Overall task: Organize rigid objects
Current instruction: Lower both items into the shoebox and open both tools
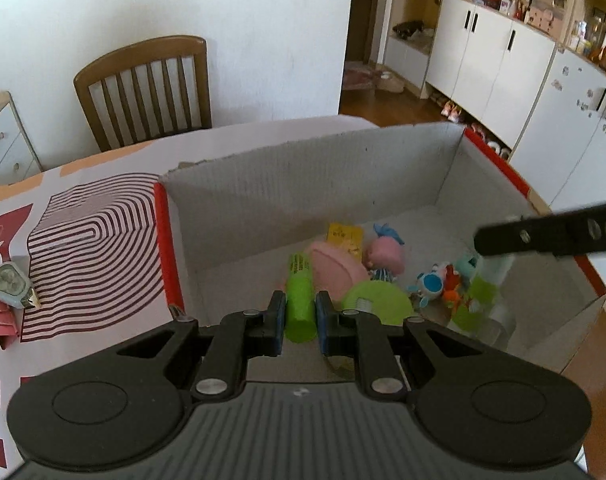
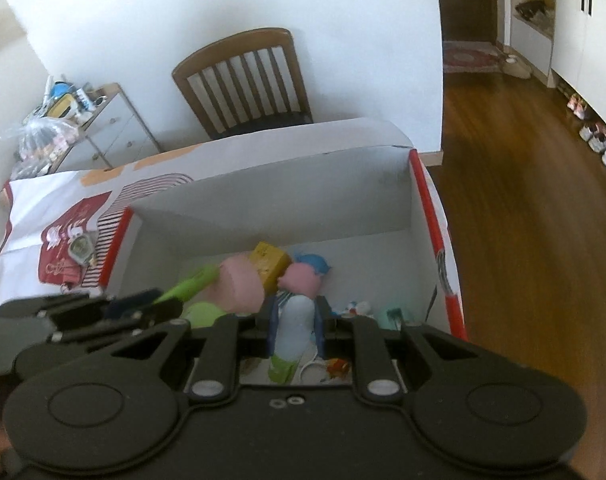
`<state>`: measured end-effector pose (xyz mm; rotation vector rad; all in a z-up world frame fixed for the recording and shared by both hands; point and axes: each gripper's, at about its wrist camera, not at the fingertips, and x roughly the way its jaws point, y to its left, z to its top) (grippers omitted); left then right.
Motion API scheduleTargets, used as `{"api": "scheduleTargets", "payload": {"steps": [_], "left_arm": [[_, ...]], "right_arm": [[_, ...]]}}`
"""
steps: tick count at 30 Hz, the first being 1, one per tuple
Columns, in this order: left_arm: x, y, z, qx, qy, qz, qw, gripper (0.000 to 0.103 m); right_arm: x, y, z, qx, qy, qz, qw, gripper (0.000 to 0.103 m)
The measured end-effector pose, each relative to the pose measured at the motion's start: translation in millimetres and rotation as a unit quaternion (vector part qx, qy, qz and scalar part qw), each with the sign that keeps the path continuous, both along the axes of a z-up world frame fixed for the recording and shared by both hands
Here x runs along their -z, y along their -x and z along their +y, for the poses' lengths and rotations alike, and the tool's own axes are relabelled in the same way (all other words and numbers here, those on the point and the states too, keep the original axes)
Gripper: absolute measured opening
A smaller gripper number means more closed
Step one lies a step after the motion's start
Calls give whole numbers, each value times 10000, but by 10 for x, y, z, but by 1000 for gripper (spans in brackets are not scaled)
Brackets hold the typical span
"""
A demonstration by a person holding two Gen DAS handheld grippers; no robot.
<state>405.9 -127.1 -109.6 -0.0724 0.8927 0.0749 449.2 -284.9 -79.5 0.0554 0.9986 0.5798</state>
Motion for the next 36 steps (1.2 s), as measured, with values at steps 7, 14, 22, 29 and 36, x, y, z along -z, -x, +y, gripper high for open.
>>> {"api": "scheduleTargets", "payload": {"steps": [7, 14, 22, 29, 36], "left_arm": [[91, -19, -111, 96, -73, 325, 9994, 16], [166, -44, -147, 131, 74, 665, 9977, 16], [193, -33, -163, 58, 228, 852, 9961, 16], [135, 42, -136, 12, 498, 888, 9948, 16], [-84, 201, -142, 13, 536, 600, 9968, 16]], "right_arm": [[168, -176, 44, 140, 239, 191, 9994, 19], [276, -231, 82, 165, 470, 264, 9984, 20], [337, -198, 22, 146, 568, 374, 9976, 24], [309, -60, -29, -114, 744, 332, 9966, 29], [120, 129, -29, -378, 852, -138, 9956, 61]]}}
